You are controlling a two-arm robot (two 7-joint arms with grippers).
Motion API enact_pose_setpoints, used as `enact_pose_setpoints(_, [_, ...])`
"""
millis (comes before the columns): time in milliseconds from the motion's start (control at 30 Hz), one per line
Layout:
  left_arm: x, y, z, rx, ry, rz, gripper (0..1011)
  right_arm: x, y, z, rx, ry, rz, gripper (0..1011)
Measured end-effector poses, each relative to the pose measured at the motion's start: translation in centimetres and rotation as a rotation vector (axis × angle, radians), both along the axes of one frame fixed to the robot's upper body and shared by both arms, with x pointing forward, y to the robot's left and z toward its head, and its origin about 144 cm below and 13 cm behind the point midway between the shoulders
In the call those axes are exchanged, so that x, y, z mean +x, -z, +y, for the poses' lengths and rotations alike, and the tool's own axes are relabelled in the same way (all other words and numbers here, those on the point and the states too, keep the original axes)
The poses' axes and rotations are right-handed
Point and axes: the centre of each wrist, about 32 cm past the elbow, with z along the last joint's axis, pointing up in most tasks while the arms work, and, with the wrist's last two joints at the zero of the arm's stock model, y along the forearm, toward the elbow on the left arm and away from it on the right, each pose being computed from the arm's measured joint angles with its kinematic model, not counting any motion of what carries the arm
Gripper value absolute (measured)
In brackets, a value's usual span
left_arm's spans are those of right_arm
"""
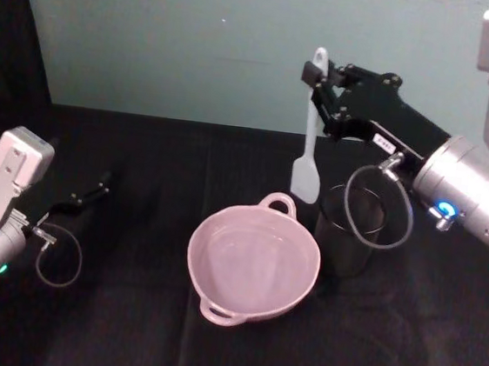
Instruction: Use the one hand to pick up the spoon and stir the clear water in the bowl.
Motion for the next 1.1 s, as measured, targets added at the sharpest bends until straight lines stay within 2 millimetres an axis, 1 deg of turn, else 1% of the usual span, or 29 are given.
enact_pose_setpoints(267, [0.0,0.0,0.0,0.000,0.000,0.000,1005,0.1,-0.7,-1.2,-0.013,0.048,-0.021,118])
enact_pose_setpoints(467, [0.0,0.0,0.0,0.000,0.000,0.000,1005,0.4,-0.5,-1.8,-0.029,0.087,-0.024,118])
enact_pose_setpoints(700, [0.0,0.0,0.0,0.000,0.000,0.000,1005,1.1,0.7,-2.5,-0.035,0.139,0.007,118])
enact_pose_setpoints(833, [0.0,0.0,0.0,0.000,0.000,0.000,1005,1.5,1.7,-2.9,-0.023,0.163,0.032,118])
enact_pose_setpoints(1100, [0.0,0.0,0.0,0.000,0.000,0.000,1005,1.8,3.3,-3.5,-0.004,0.188,0.074,118])
